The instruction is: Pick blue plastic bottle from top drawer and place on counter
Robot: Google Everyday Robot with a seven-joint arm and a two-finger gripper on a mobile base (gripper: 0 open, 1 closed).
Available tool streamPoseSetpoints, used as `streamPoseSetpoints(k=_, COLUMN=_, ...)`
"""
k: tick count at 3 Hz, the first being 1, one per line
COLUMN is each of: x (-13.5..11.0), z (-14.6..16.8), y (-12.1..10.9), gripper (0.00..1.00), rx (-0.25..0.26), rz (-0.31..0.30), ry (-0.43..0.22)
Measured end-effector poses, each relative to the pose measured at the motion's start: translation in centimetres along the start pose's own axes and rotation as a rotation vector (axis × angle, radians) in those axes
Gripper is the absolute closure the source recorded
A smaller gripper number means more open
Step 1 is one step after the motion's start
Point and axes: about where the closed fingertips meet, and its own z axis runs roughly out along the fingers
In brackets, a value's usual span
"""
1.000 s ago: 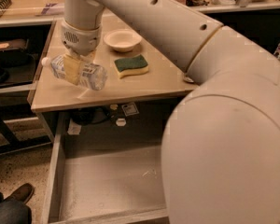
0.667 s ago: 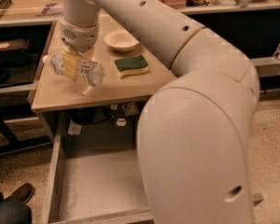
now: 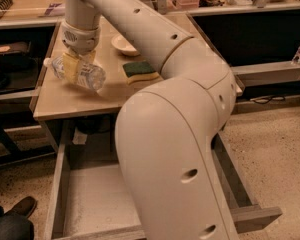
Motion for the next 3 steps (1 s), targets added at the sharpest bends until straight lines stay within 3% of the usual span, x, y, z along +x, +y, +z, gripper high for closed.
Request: streamPoseSetpoints(k=3, x=-2.4, z=3.4, y=-2.3, gripper=1.00, rx=-0.039, rz=0.029, ry=-0.011)
